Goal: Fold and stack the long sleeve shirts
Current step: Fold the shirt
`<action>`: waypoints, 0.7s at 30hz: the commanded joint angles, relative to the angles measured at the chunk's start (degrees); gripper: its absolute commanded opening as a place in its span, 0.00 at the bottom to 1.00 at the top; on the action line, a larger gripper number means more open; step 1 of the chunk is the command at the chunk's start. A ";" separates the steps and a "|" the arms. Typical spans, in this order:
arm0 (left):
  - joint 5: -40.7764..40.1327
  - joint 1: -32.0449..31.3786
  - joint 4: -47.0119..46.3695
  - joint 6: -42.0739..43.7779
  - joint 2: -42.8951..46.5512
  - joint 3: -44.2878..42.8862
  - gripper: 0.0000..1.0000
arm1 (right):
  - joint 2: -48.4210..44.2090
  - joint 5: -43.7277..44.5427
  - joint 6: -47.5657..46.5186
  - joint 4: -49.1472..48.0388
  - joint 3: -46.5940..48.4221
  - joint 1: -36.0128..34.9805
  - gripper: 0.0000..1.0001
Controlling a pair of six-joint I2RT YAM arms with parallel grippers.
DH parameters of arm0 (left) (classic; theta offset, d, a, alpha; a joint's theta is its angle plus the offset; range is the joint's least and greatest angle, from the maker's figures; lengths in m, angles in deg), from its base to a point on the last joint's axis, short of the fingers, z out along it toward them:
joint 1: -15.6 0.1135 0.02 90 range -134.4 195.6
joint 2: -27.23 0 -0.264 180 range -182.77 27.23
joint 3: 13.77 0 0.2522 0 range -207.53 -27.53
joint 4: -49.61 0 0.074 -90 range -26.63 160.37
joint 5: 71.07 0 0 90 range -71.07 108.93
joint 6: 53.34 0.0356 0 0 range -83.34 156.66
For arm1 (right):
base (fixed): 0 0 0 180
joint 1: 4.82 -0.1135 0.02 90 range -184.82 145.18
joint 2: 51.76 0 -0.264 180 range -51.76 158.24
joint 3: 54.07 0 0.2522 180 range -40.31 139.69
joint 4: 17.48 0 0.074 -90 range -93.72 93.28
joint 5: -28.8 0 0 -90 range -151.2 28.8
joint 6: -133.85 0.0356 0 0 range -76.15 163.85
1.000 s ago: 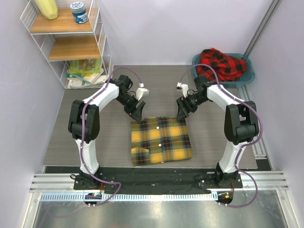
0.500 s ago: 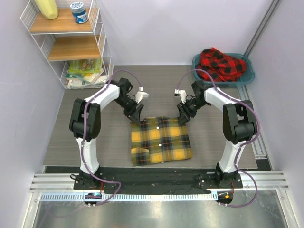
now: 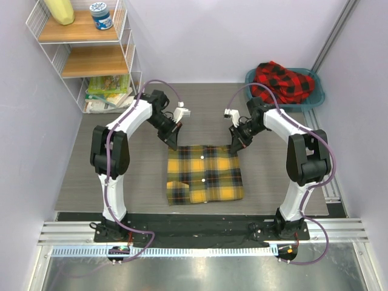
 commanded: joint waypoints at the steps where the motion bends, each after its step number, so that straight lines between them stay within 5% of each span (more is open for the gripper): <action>1: -2.84 0.86 -1.45 -0.14 -2.69 -2.75 0.00 | -0.42 0.88 0.68 -2.45 2.51 0.47 0.01; 14: -10.41 2.35 -7.35 -7.79 -16.75 -15.66 0.10 | 8.11 8.00 17.91 -23.65 1.36 0.56 0.07; 16: -9.54 2.62 -7.43 -8.66 -15.71 -16.72 0.20 | 6.98 9.22 19.57 -23.47 1.98 0.56 0.25; 17: -9.01 3.22 -8.82 -9.71 -14.57 -16.38 0.34 | 4.62 9.14 19.84 -23.04 2.59 0.91 0.28; 19: -8.92 4.28 -12.16 -12.43 -7.84 -12.70 0.47 | 1.27 9.31 21.68 -21.81 2.86 1.53 0.53; 20: -5.87 5.59 -14.96 -13.40 -4.66 -11.20 0.63 | -3.01 9.40 22.21 -21.28 2.95 1.96 0.62; 21: -4.62 6.04 -16.30 -14.98 -1.58 -7.36 0.90 | -5.05 9.32 22.57 -19.97 3.04 2.75 0.75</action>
